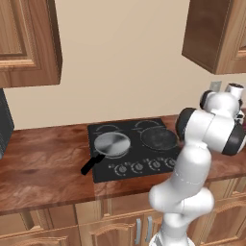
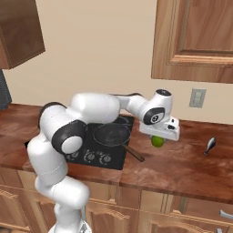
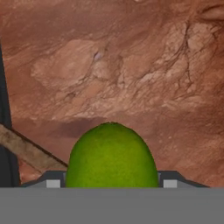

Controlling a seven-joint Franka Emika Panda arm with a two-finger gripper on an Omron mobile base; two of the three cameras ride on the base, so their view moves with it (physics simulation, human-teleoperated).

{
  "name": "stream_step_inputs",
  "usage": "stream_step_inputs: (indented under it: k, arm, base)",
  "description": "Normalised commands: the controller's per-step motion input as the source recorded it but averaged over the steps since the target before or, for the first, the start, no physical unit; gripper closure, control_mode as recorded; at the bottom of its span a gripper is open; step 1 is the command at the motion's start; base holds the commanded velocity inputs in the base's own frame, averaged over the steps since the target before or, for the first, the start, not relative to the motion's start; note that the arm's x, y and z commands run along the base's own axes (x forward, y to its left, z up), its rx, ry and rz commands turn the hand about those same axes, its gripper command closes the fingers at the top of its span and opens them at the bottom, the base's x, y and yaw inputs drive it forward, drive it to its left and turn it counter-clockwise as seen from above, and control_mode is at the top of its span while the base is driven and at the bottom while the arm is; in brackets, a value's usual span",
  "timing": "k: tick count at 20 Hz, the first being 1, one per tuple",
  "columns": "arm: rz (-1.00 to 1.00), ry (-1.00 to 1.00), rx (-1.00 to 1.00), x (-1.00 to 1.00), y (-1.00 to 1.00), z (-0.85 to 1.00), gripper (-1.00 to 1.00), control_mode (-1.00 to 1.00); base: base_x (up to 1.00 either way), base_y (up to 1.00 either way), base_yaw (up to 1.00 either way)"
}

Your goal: Place both pans onto different burners. Then place the lime and the fish on different pans.

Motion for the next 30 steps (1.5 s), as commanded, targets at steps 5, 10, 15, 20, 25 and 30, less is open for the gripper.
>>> stream_step_inputs:
  k: [5, 10, 15, 20, 25, 30]
  arm:
    - [0.00, 0.02, -0.01, 0.00, 0.53, 0.14, 1.00, -1.00]
    - [0.00, 0.00, 0.00, 0.00, 0.52, 0.00, 1.00, -1.00]
    - [0.00, 0.00, 0.00, 0.00, 0.45, 0.01, 1.00, -1.00]
    - [0.00, 0.00, 0.00, 0.00, 0.36, 0.00, 1.00, -1.00]
    - [0.00, 0.00, 0.00, 0.00, 0.25, 0.00, 1.00, -1.00]
    - [0.00, 0.00, 0.00, 0.02, 0.27, 0.02, 1.00, -1.00]
  base:
    - [0.00, 0.00, 0.00]
    - [0.00, 0.00, 0.00]
    - [0.00, 0.00, 0.00]
    - [0.00, 0.00, 0.00]
    - [0.00, 0.00, 0.00]
    - [0.00, 0.00, 0.00]
